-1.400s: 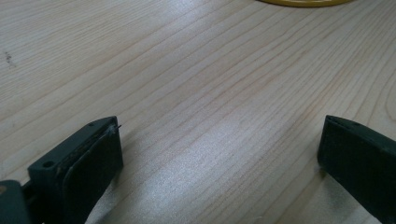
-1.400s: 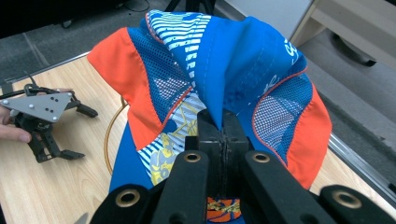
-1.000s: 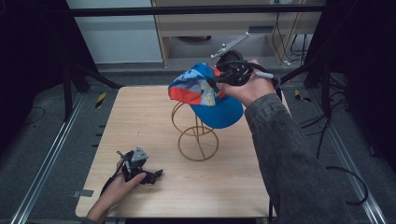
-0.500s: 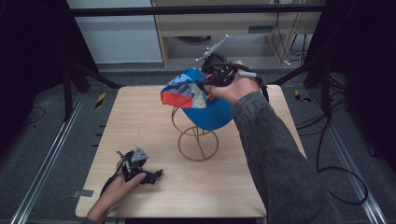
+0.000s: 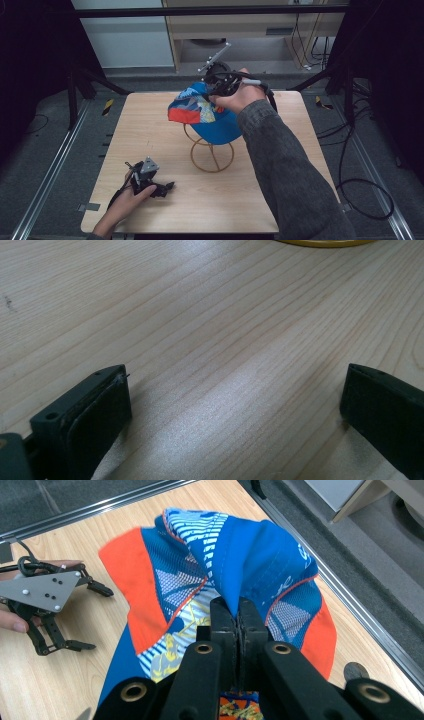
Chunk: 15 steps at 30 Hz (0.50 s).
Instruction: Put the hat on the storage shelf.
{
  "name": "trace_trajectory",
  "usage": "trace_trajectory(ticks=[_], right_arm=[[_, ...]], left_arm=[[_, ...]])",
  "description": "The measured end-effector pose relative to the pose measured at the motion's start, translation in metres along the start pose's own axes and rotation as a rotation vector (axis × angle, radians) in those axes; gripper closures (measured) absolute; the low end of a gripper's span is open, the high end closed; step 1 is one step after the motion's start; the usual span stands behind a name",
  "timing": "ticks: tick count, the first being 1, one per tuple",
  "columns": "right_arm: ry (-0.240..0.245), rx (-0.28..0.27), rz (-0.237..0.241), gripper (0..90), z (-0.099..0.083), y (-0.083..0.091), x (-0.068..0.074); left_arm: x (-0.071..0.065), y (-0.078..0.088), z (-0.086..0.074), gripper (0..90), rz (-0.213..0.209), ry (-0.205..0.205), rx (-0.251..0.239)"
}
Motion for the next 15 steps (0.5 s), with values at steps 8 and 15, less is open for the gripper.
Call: trace_trajectory(ticks=[8, 15], right_arm=[[0.002, 0.023, 0.004, 87.0, -0.0007, -0.0084, 0.0016], [-0.002, 0.015, 0.007, 83.6, -0.0012, -0.0098, 0.0021]], left_arm=[[0.0000, 0.0000, 0.0000, 0.0, 0.000, 0.000, 0.000], [0.0000, 0.0000, 0.0000, 0.0, 0.000, 0.000, 0.000]])
Point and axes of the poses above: each handheld gripper's, and its own axes: y roughly backward along the jaws, z roughly out of its top, x roughly to its left, the point moved 2 cm from there along -y, roughly forward along the jaws, and after that the axes turned 4 degrees about z, right-handed, at the moved point
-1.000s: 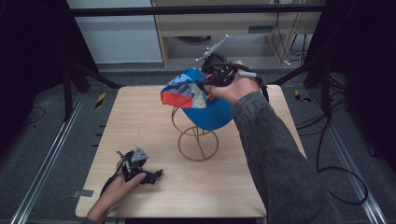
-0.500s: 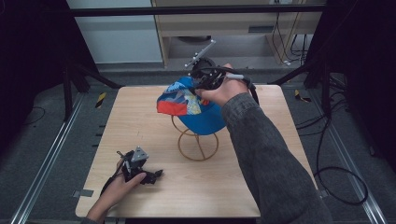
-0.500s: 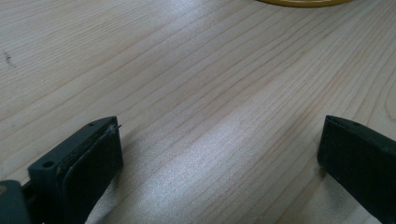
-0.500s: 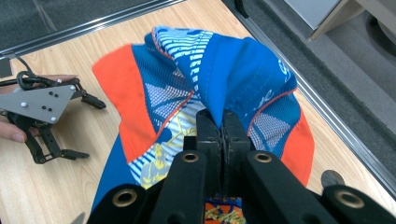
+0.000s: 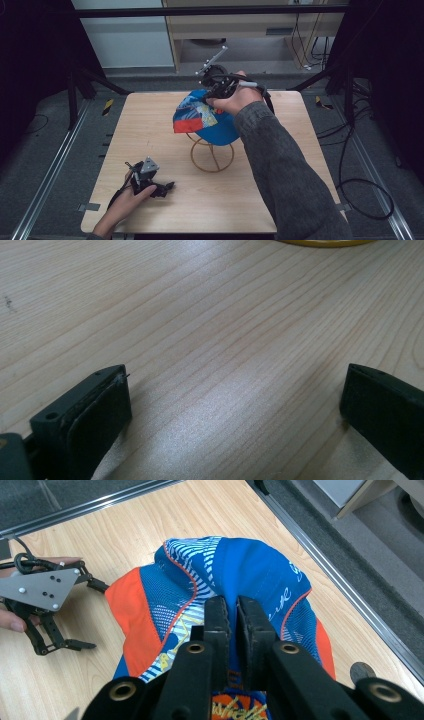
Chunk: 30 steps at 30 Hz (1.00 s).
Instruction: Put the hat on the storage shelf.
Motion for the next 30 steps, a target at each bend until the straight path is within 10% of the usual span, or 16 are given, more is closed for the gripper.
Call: trace_trajectory(ticks=[30], right_arm=[[-0.060, -0.101, 0.017, 65.8, -0.028, 0.027, 0.002]], left_arm=[[0.000, 0.000, 0.000, 0.0, 0.000, 0.000, 0.000]])
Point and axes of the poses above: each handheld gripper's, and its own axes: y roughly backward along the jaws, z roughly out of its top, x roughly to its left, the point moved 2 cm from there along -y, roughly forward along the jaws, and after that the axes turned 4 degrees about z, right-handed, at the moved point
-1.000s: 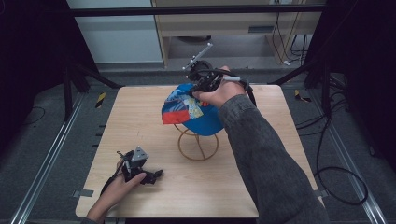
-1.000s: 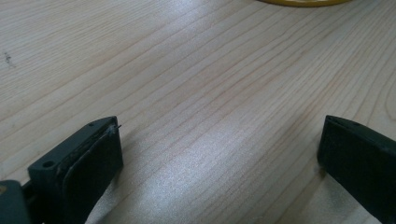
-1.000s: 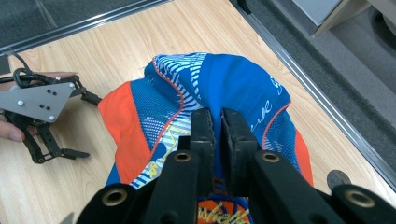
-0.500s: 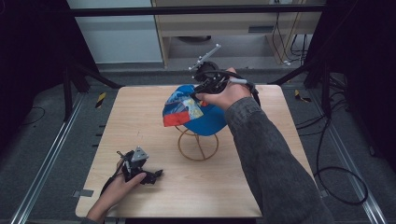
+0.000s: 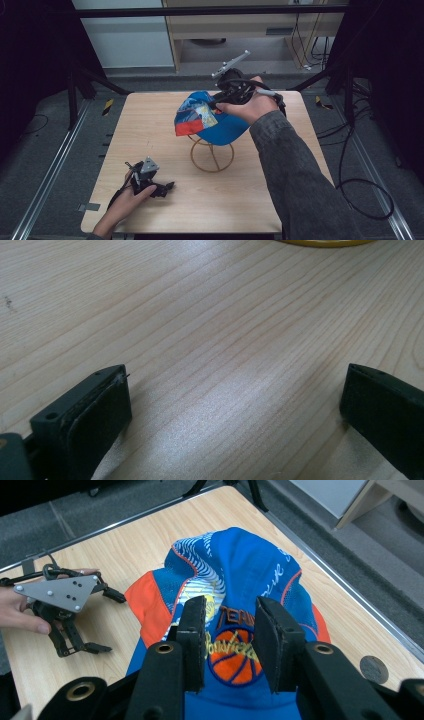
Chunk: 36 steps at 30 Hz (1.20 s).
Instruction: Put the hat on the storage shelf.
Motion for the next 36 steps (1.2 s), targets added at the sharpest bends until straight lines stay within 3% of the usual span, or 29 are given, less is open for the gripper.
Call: trace_trajectory(ticks=[8, 23, 29, 30, 34, 36], right_arm=[[-0.020, -0.039, -0.010, 64.3, -0.009, 0.013, -0.001], [-0.051, -0.064, -0.021, 60.7, -0.029, 0.025, -0.003], [-0.068, -0.072, -0.034, 54.0, -0.036, 0.030, -0.004], [-0.079, -0.079, -0.039, 48.4, -0.039, 0.032, -0.005], [-0.089, -0.087, -0.056, 43.1, -0.043, 0.034, -0.006], [-0.104, -0.108, -0.071, 32.5, -0.047, 0.038, -0.006]], left_arm=[[0.000, 0.000, 0.000, 0.0, 0.000, 0.000, 0.000], [0.000, 0.000, 0.000, 0.0, 0.000, 0.000, 0.000], [0.000, 0.000, 0.000, 0.0, 0.000, 0.000, 0.000], [0.000, 0.000, 0.000, 0.0, 0.000, 0.000, 0.000], [0.000, 0.000, 0.000, 0.0, 0.000, 0.000, 0.000], [0.000, 0.000, 0.000, 0.0, 0.000, 0.000, 0.000]])
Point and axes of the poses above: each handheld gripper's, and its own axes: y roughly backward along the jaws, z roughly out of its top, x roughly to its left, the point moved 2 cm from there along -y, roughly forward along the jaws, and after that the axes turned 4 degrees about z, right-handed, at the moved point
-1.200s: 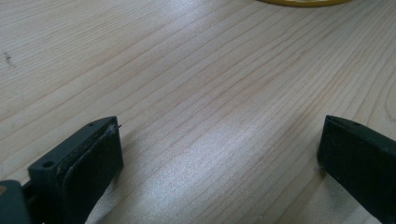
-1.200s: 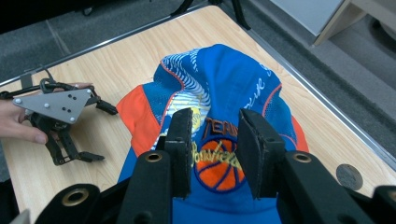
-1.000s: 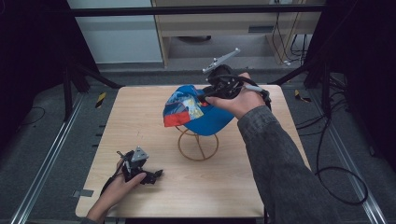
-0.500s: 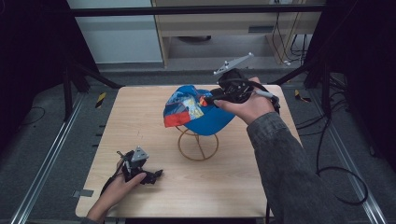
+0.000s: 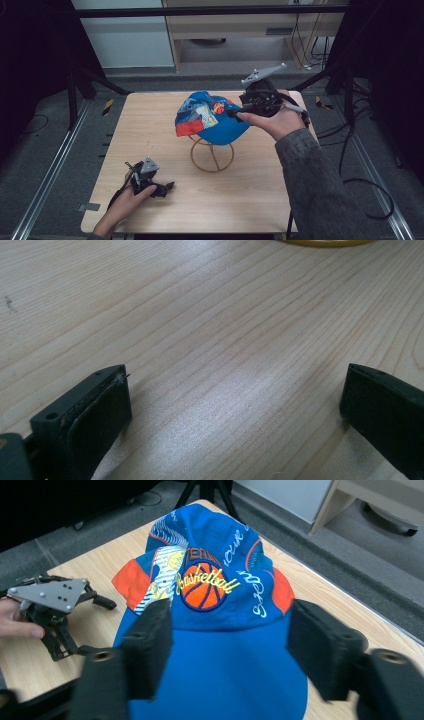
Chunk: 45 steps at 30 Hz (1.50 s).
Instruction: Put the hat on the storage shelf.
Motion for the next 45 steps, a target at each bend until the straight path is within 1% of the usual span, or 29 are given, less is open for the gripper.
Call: trace_trajectory(ticks=[2, 4, 5, 6, 7, 12, 15, 21, 24, 28, 31, 33, 34, 38, 39, 42, 45], right_arm=[[-0.002, -0.015, -0.007, 26.2, -0.002, 0.003, 0.000], [-0.014, -0.019, -0.024, 19.4, -0.004, 0.006, -0.001], [-0.015, -0.028, -0.030, 17.0, -0.005, 0.007, -0.001], [-0.015, -0.028, -0.030, 17.0, -0.005, 0.007, -0.001], [-0.020, -0.025, -0.046, 10.7, -0.007, 0.009, -0.002], [-0.019, -0.049, -0.061, 6.9, -0.014, 0.016, -0.005], [-0.021, -0.062, -0.064, 6.1, -0.021, 0.023, -0.009], [-0.042, -0.073, -0.076, 6.3, -0.032, 0.034, -0.014], [-0.051, -0.080, -0.086, 7.1, -0.041, 0.041, -0.017], [-0.061, -0.075, -0.096, 7.2, -0.053, 0.046, -0.019], [-0.058, -0.071, -0.113, 7.9, -0.066, 0.051, -0.020], [-0.061, -0.072, -0.116, 8.2, -0.069, 0.052, -0.020], [-0.068, -0.072, -0.123, 8.8, -0.077, 0.052, -0.021], [-0.071, -0.060, -0.134, 9.5, -0.087, 0.051, -0.021], [-0.074, -0.066, -0.139, 9.9, -0.090, 0.051, -0.022], [-0.081, -0.064, -0.139, 10.1, -0.099, 0.048, -0.023], [-0.087, -0.063, -0.145, 10.6, -0.111, 0.042, -0.025]], left_arm=[[0.000, 0.000, 0.000, 0.0, 0.000, 0.000, 0.000], [0.000, 0.000, 0.000, 0.0, 0.000, 0.000, 0.000], [0.000, 0.000, 0.000, 0.0, 0.001, 0.000, 0.000], [0.000, 0.000, 0.000, 0.0, 0.001, 0.000, 0.000], [0.000, 0.000, 0.000, 0.0, 0.001, 0.001, 0.000], [0.000, 0.000, 0.000, 0.0, 0.001, 0.001, 0.000], [0.000, 0.000, 0.000, 0.0, 0.001, 0.001, -0.002], [0.000, 0.000, 0.000, 0.0, 0.000, 0.002, -0.004], [0.000, 0.000, 0.000, 0.0, 0.002, 0.000, -0.003], [0.000, 0.000, 0.000, 0.0, 0.000, 0.000, -0.003], [0.000, 0.000, 0.000, 0.0, -0.002, -0.002, -0.002], [0.000, 0.000, 0.000, 0.0, -0.002, -0.002, -0.002], [0.000, 0.000, 0.000, 0.0, -0.002, -0.002, -0.002], [-0.001, 0.000, 0.000, 0.0, -0.003, 0.001, -0.004], [-0.001, 0.000, 0.000, 0.0, -0.003, -0.001, -0.002], [0.000, 0.000, 0.000, 0.0, -0.003, -0.002, -0.001], [-0.001, 0.000, 0.000, 0.0, -0.003, -0.001, -0.002]])
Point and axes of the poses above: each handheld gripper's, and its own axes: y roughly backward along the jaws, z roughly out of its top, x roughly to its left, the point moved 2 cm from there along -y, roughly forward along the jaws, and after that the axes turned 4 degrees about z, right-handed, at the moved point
